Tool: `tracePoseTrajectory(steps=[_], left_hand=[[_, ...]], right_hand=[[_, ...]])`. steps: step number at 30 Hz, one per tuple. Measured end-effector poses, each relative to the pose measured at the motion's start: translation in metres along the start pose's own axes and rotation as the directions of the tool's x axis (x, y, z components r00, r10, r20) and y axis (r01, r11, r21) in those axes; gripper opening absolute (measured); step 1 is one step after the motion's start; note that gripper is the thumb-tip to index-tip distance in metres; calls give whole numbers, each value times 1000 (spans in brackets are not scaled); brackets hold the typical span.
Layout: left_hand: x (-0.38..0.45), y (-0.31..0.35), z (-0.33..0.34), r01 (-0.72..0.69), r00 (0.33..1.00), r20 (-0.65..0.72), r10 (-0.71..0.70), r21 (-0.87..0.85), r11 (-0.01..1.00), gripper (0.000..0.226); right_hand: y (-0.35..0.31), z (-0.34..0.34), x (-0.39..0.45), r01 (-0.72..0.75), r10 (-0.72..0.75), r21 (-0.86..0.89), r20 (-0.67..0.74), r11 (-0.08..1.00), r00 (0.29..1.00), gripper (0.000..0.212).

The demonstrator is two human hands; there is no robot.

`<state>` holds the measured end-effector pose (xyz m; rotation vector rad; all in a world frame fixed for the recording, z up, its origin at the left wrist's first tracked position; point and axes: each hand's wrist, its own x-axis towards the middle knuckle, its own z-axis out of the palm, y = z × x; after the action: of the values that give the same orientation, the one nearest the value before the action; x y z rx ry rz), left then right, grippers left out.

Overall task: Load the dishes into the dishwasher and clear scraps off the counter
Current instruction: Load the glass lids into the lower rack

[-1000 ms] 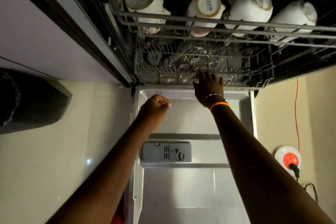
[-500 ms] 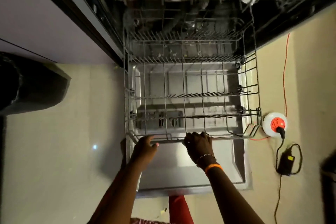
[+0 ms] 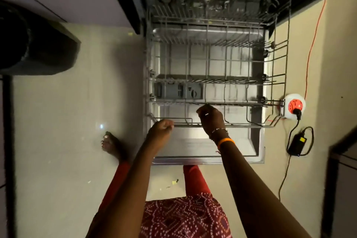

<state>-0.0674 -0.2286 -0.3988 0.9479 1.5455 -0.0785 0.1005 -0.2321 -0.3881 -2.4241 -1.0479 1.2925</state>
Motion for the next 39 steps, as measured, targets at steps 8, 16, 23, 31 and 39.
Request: tracePoseTrajectory(steps=[8,16,23,31,39], left_hand=[[-82,28,-176,-120,984,-174,48,-433,893,24],[-159,77,-402,-325,917,-389,90,-595,736,21],[-234,100,-506,-519,810,-555,188,-531,670,17],[-269,141,-606,-629,712,-668,216,-471,619,26],[-274,164,-707,-655,675,-738,-10,-605,453,19]], right_hand=[[-195,62,-55,157,-172,274,29,949,985,20],[-431,90,-150,416,-469,548,-48,726,882,24],[-556,95,-204,572,-680,559,-20,600,733,18],[-677,100,-213,584,-765,632,23,510,643,23],[-815,128,-194,546,-806,654,171,523,567,21]])
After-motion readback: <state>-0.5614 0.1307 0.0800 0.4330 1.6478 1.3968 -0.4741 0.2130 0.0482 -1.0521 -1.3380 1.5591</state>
